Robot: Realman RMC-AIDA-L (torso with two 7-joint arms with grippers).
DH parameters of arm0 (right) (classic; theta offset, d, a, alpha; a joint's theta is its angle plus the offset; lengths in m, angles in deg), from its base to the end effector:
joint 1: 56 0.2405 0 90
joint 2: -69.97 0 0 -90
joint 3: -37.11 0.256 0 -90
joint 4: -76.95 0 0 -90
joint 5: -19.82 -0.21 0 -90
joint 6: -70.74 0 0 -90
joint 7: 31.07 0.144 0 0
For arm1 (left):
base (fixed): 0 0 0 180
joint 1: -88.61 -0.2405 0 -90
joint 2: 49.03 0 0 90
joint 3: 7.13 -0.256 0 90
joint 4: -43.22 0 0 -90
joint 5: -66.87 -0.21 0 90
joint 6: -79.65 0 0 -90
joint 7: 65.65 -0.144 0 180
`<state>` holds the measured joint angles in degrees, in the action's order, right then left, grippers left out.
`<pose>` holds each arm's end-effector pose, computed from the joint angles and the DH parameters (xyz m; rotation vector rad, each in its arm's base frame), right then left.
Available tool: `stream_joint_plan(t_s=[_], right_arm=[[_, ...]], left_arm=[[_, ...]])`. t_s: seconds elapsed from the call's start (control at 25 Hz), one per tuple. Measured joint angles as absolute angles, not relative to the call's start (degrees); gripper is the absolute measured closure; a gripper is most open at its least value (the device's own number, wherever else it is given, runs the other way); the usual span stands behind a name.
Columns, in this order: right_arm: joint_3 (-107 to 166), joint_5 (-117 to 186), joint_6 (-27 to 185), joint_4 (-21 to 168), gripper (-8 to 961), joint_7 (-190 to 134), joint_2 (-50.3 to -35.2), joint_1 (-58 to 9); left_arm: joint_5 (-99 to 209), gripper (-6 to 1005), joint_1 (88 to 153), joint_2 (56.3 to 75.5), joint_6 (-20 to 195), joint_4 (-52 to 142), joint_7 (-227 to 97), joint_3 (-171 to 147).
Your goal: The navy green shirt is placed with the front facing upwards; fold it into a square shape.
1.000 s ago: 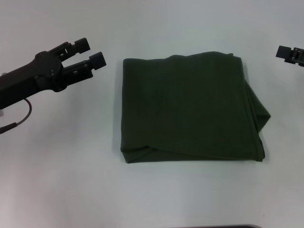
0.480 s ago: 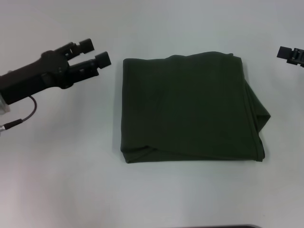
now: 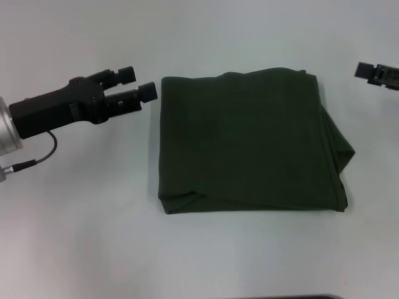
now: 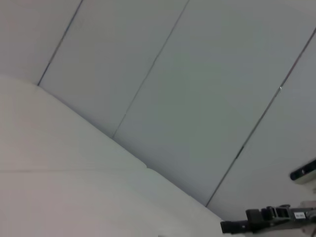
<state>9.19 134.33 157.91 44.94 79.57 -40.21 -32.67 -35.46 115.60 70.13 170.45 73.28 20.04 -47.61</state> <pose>0.3475 0.3087 0.0737 -2.1608 1.5347 0.8382 -0.2658 0.3120 -0.0077 -2.5616 -0.9664 -1.0419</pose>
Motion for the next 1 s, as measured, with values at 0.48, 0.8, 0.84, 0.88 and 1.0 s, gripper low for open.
stream_joint_plan(t_s=[0.48,0.8,0.84,0.88,1.0], right_arm=[[2.8,134.3,162.8,45.2,42,72.1,-43.34,-29.1],[1.5,134.3,162.2,45.3,42,71.7,-43.66,-28.3],[1.5,134.3,162.2,45.3,42,71.7,-43.66,-28.2],[1.5,134.3,162.1,45.3,42,71.7,-43.66,-28.2],[1.5,134.3,161.8,45.3,42,71.7,-43.66,-28.2]], left_arm=[[-38.4,112,114.2,67.2,174.8,73.2,22.6,-47.5],[-38.4,112,113.4,66.83,176.0,73.3,23.2,-47.6],[-38.6,112,113.4,66.83,176.0,73.3,23.2,-47.6],[-38.8,112,113.4,66.82,176.0,73.3,23.2,-47.6],[-39.2,112,113.4,66.84,176.0,73.2,23.3,-47.6]])
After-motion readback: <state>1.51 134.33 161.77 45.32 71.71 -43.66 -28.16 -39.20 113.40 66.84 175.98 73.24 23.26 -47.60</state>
